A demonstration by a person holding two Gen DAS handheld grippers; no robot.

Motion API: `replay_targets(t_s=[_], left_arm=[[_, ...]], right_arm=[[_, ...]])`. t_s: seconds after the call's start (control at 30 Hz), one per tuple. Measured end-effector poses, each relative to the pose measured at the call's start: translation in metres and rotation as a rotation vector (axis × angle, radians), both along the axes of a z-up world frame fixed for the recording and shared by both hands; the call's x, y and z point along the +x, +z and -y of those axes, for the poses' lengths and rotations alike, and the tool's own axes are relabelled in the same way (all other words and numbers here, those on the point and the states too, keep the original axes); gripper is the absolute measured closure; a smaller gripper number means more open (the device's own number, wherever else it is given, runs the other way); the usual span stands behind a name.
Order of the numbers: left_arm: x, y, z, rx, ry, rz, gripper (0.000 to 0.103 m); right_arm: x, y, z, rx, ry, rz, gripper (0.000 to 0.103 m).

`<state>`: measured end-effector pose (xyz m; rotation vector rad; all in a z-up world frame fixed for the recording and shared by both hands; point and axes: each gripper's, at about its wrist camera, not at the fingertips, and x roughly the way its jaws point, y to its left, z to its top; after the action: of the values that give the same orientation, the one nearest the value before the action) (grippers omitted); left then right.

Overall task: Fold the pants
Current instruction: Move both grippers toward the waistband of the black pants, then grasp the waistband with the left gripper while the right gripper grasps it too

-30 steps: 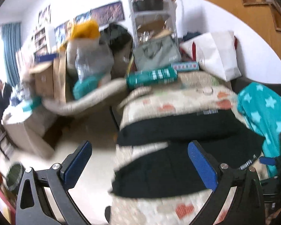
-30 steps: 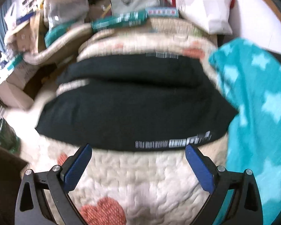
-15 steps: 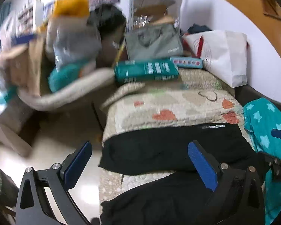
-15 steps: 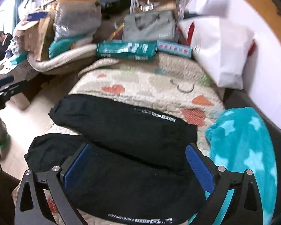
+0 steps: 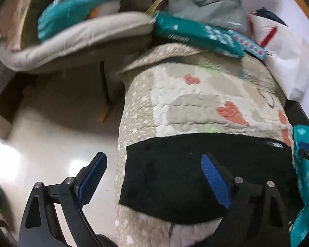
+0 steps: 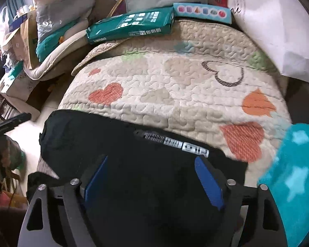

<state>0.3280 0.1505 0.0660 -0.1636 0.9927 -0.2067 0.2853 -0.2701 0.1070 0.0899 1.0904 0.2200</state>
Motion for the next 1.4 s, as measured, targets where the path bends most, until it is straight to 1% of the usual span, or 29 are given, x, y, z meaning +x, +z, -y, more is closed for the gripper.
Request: replay_targets(t_s=[0.17,0.3,0.37,0.47,0.6,0.7,0.77,0.8,0.83,0.87,0.93,0.97,1.0,1.03,1.07,1.17,1.2,1.23,1.27,1.3,1.33,1.4], left_arm=[[0.030,-0.025,0.001,-0.048,0.002,-0.024,0.011],[0.048,-0.043,0.004,-0.090,-0.003,-0.060,0.011],[0.055,-0.050,0.011,-0.095,-0.032,-0.078,0.011],[0.061,-0.057,0.025,-0.077,-0.085,-0.088,0.011],[0.067,-0.068,0.035,-0.050,-0.120,-0.111,0.010],[0.070,-0.069,0.032,-0.087,-0.116,-0.118,0.011],[0.070,-0.069,0.030,-0.103,-0.119,-0.120,0.016],[0.069,-0.068,0.030,-0.105,-0.123,-0.117,0.022],[0.068,-0.067,0.030,-0.109,-0.127,-0.112,0.032],[0.066,-0.065,0.028,-0.114,-0.132,-0.107,0.037],[0.063,-0.060,0.024,-0.135,-0.140,-0.096,0.065],[0.063,-0.059,0.022,-0.143,-0.141,-0.096,0.071],[0.062,-0.058,0.021,-0.142,-0.137,-0.095,0.076],[0.062,-0.057,0.020,-0.153,-0.143,-0.095,0.077],[0.061,-0.057,0.021,-0.144,-0.143,-0.091,0.077],[0.060,-0.059,0.025,-0.127,-0.126,-0.081,0.072],[0.060,-0.059,0.026,-0.128,-0.117,-0.081,0.072],[0.060,-0.058,0.028,-0.113,-0.117,-0.080,0.073],[0.060,-0.057,0.030,-0.093,-0.118,-0.077,0.076],[0.059,-0.056,0.031,-0.069,-0.115,-0.074,0.084],[0.057,-0.053,0.031,-0.060,-0.118,-0.071,0.093],[0.052,-0.044,0.032,-0.057,-0.126,-0.057,0.094]], right_arm=[[0.029,-0.019,0.016,0.010,0.007,-0.035,0.019],[0.047,-0.038,0.018,0.036,0.035,-0.068,0.019],[0.052,-0.047,0.016,0.046,0.052,-0.083,0.021],[0.057,-0.061,0.013,0.043,0.071,-0.102,0.022],[0.063,-0.074,0.007,0.031,0.094,-0.118,0.022],[0.063,-0.078,-0.002,0.017,0.134,-0.125,0.021],[0.064,-0.079,-0.008,-0.009,0.165,-0.127,0.020],[0.064,-0.080,-0.011,-0.022,0.177,-0.126,0.019],[0.064,-0.080,-0.012,-0.024,0.182,-0.126,0.019],[0.064,-0.080,-0.013,-0.021,0.182,-0.125,0.019],[0.063,-0.080,-0.012,-0.014,0.178,-0.122,0.021],[0.062,-0.080,-0.013,-0.010,0.180,-0.119,0.023],[0.061,-0.079,-0.013,-0.008,0.190,-0.119,0.030],[0.059,-0.079,-0.014,-0.006,0.197,-0.116,0.035],[0.057,-0.078,-0.016,-0.007,0.201,-0.114,0.042],[0.054,-0.077,-0.018,-0.008,0.202,-0.108,0.055],[0.053,-0.077,-0.017,-0.004,0.199,-0.107,0.063],[0.052,-0.075,-0.017,0.003,0.192,-0.106,0.068],[0.051,-0.074,-0.015,0.012,0.183,-0.107,0.079],[0.050,-0.071,-0.011,0.019,0.169,-0.110,0.085],[0.049,-0.070,-0.010,0.018,0.162,-0.109,0.088],[0.045,-0.064,-0.009,0.017,0.153,-0.106,0.092]])
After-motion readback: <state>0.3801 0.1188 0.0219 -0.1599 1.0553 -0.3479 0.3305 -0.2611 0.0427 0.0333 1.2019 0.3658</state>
